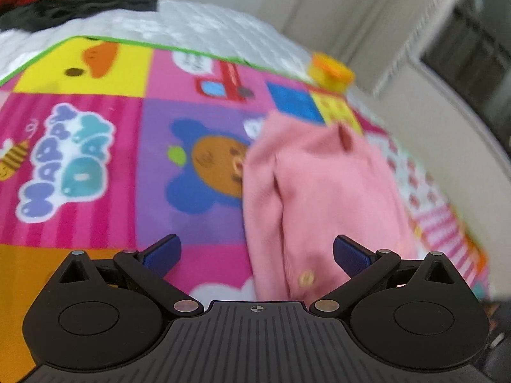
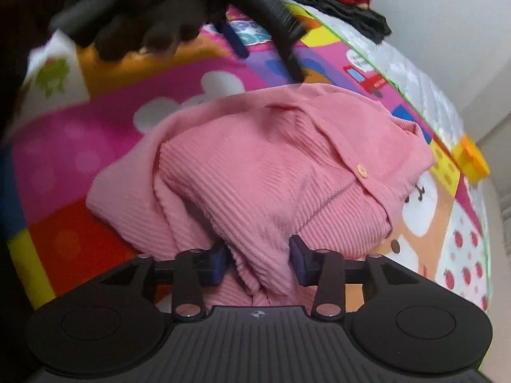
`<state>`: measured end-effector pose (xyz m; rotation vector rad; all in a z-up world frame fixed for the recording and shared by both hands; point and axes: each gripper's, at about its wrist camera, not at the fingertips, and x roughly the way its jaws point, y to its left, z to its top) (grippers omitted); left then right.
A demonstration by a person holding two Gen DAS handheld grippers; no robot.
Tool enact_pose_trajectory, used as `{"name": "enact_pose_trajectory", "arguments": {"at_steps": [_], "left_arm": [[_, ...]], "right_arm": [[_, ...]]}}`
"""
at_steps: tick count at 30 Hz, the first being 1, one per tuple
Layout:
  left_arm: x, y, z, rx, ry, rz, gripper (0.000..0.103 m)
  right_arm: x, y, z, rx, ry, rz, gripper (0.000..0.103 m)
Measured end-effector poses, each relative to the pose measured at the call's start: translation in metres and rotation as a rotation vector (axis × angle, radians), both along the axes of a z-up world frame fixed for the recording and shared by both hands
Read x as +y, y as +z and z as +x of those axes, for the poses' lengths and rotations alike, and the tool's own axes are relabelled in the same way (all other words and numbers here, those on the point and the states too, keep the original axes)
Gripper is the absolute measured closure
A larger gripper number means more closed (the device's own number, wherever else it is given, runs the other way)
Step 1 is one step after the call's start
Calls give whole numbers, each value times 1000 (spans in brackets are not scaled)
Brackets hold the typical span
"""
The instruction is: Fold clothes
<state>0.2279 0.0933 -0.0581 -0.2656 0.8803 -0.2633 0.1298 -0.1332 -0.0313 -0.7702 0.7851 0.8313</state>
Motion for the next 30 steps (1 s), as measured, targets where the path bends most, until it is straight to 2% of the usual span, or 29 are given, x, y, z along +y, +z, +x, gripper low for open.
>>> {"name": "enact_pose_trajectory", "arguments": {"at_steps": [2, 3, 5, 7, 10, 14, 17, 18, 22, 26, 28, 30], "left_arm": [[-9, -8, 1, 12, -3, 64, 0], [-11, -9, 1, 10, -5, 71, 0], [-14, -10, 0, 5, -8, 86, 0], [-10, -6, -3, -11, -19, 37, 0], [-4, 3, -6, -46, -12, -16, 0], [1, 1, -2, -26, 41, 20, 0], [1, -4, -1, -3, 49, 38, 0], [1, -5, -1, -2, 45, 42, 0], [-3, -5, -2, -6, 28, 56, 0], [-5, -8, -1, 2, 26, 71, 0], [-6, -9, -1, 3, 28, 79, 0], [-5, -9, -1, 3, 32, 82, 0]], "right_arm": [[-6, 25, 13, 38, -53, 98, 47], [-9, 38, 20, 56, -83, 151, 42], [-13, 56, 39, 71, -159, 235, 38], [-16, 66, 58, 71, -231, 294, 37], [-8, 56, 58, 23, -203, 235, 37], [4, 14, 33, 106, -107, 92, 37], [7, -10, 13, 108, -64, 3, 35], [5, -8, 12, 111, -70, 15, 35], [-15, 24, 25, 217, -147, 159, 34], [-30, 56, 23, 185, -162, 251, 31], [-29, 60, 16, 136, -141, 232, 31], [-20, 49, 10, 87, -84, 144, 31]]}}
